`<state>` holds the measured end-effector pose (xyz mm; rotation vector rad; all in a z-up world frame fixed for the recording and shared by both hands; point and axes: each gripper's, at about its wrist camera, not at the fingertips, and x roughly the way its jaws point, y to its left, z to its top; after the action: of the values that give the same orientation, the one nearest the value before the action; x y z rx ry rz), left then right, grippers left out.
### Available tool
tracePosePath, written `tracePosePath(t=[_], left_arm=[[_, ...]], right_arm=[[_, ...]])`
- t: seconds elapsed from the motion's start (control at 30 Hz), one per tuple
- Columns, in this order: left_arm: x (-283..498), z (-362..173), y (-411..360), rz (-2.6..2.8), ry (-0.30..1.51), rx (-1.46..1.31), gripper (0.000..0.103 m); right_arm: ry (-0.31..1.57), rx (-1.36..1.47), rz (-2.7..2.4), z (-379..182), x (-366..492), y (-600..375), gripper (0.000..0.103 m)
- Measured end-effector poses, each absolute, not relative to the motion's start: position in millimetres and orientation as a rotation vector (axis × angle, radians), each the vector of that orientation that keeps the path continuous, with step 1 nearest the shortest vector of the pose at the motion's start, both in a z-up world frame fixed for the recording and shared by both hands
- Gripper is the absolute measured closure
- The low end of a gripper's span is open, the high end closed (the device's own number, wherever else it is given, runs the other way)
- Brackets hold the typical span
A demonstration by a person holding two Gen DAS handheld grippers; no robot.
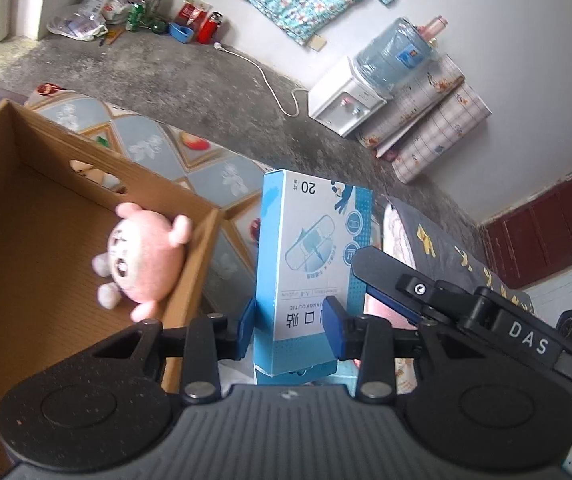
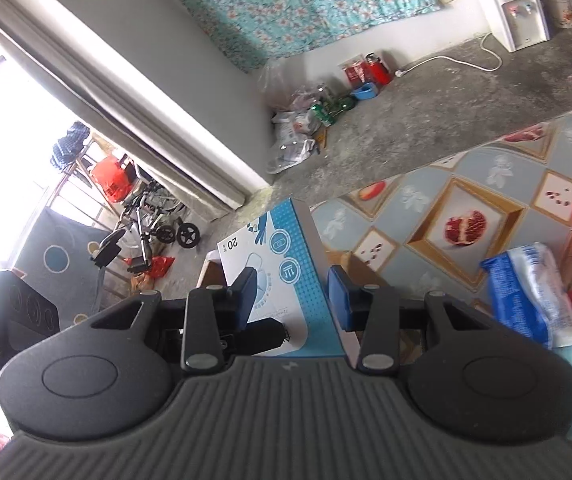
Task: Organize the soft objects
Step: 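Carry the blue bandage box with the left gripper and lower it into the cardboard box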
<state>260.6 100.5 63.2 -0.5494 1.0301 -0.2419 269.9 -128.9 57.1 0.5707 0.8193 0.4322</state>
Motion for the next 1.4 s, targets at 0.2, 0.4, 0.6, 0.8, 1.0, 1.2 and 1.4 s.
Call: tracePosePath(t=[0.2,0.4,0.6,0.8,1.0,1.2,1.4], left_arm=[[251,51,177,-0.112,1.025,-0.573,0.065],[267,13,228,-0.023,1.087,-0.58,0.065],[299,-35,256,-0.03,1.171,-0.614,0.065],[326,-71,259,-0.013,1.24,-0.613,0.071],[328,-76,255,-0.01,1.238,-0.601,0.071],[314,-66,256,0.02,1.235,-0.586,0.069],[298,-71,241,0.011,1.323,-0.48,0.069]], right_arm=[[0.9,0.56,0.51,40,283,-40,0.064],[1.008,0.563,0.513,-4,305,21,0.064],[1.08,0.513,0.468,-51,332,52,0.064],[1.133,0.485,0.453,-83,348,56,0.064],[1.124,0.471,0.465,-81,352,54,0.064],[1.078,0.579,0.532,-66,344,41,0.064],[0.98,0.583,0.601,-31,313,26,0.064]])
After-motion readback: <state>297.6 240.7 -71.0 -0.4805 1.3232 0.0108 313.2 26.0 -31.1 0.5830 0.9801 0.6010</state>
